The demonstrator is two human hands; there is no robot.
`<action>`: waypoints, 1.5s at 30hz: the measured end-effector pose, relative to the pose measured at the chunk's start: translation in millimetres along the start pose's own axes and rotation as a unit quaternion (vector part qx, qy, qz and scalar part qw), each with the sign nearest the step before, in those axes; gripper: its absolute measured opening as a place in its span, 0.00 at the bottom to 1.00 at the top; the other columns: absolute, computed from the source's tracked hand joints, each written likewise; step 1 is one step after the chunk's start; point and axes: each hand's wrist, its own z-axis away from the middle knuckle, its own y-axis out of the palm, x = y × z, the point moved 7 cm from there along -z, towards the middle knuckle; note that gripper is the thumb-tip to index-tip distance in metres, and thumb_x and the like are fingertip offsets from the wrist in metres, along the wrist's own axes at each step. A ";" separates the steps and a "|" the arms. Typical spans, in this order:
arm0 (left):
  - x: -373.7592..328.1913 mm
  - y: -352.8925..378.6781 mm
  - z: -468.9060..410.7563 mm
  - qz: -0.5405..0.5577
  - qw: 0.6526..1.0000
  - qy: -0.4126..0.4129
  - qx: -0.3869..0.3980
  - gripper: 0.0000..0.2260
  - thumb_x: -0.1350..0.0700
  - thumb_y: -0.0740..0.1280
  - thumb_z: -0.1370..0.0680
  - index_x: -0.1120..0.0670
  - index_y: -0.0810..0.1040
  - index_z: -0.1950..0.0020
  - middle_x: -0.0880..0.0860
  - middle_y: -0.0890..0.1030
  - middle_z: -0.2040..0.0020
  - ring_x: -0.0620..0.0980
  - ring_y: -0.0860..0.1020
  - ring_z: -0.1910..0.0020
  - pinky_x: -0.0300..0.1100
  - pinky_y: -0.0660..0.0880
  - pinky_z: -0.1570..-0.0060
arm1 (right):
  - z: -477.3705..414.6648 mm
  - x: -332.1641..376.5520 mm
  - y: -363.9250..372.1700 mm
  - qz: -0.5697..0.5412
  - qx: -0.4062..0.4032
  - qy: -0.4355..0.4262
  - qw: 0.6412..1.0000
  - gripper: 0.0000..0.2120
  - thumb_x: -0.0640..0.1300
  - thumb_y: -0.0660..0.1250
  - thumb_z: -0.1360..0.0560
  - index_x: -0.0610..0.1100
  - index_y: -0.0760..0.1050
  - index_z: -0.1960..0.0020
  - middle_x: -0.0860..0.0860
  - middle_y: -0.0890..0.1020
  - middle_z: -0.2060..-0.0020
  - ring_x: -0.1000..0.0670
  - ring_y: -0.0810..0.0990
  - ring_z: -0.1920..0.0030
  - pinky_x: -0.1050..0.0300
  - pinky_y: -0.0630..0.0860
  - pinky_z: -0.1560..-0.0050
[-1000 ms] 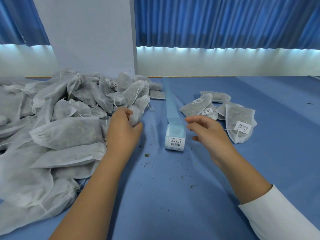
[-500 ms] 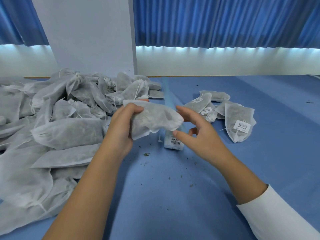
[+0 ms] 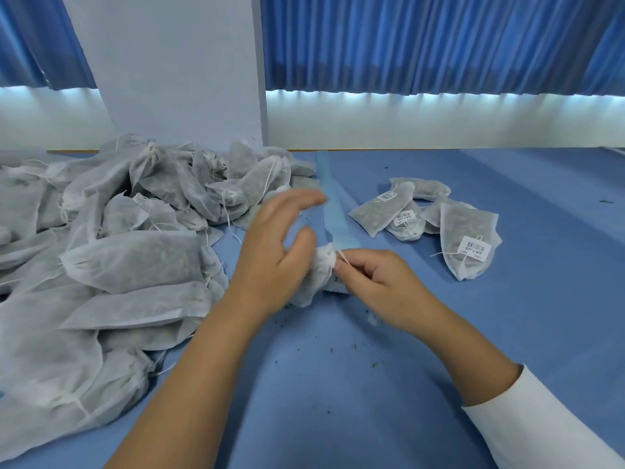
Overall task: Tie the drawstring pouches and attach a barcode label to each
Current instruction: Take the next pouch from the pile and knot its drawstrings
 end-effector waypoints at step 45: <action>7.6 19.5 9.1 0.110 0.961 -0.178 0.179 0.11 0.61 0.64 0.19 0.48 0.83 0.46 0.37 0.84 0.56 0.36 0.80 0.64 0.26 0.72 0.59 | 3.3 13.0 -13.8 0.033 -0.054 -0.076 0.995 0.13 0.54 0.55 0.21 0.55 0.71 0.62 0.57 0.71 0.73 0.55 0.68 0.72 0.60 0.66 0.68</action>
